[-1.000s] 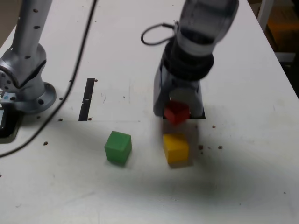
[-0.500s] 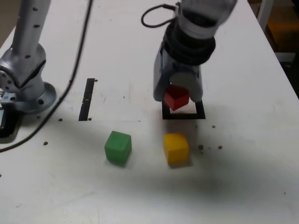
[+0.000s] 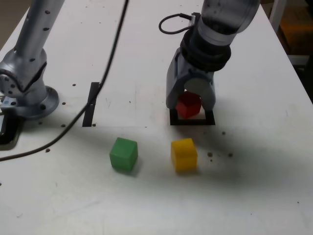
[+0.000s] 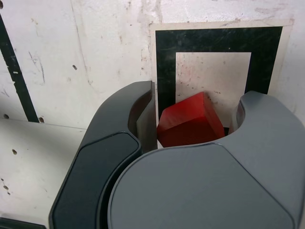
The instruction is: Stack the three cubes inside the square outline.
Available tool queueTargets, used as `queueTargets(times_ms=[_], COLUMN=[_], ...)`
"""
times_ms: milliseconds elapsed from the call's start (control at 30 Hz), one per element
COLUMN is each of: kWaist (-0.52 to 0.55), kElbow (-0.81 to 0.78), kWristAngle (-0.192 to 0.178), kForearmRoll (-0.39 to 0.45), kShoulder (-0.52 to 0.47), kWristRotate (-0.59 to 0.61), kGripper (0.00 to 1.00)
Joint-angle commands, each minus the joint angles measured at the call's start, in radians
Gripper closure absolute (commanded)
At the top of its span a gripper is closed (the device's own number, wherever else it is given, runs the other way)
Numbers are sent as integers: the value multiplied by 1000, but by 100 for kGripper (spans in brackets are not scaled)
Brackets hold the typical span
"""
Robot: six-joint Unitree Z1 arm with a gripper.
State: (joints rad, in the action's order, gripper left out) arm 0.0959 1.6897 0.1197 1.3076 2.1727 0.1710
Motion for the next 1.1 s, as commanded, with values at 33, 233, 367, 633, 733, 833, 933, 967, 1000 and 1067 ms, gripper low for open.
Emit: queueTargets(times_ms=[33, 233, 367, 633, 733, 833, 933, 967, 1000, 1067], kWaist=[-10, -20, -22, -42, -51, -58, -65, -67, -68, -69], kElbow=[10, 9, 8, 1, -2, -7, -11, -12, -14, -17], kWristAngle=[3, 5, 6, 2, -1, -2, -3, -3, -3, 0], kForearmRoll=[-5, -17, -26, -37, -38, -39, -39, -39, -39, -39], kShoulder=[15, 26, 29, 33, 33, 32, 32, 31, 31, 29], kWristRotate=[-18, -38, -46, -68, -73, -79, -83, -85, -85, -86], kGripper=[65, 65, 65, 64, 64, 64, 64, 64, 64, 63])
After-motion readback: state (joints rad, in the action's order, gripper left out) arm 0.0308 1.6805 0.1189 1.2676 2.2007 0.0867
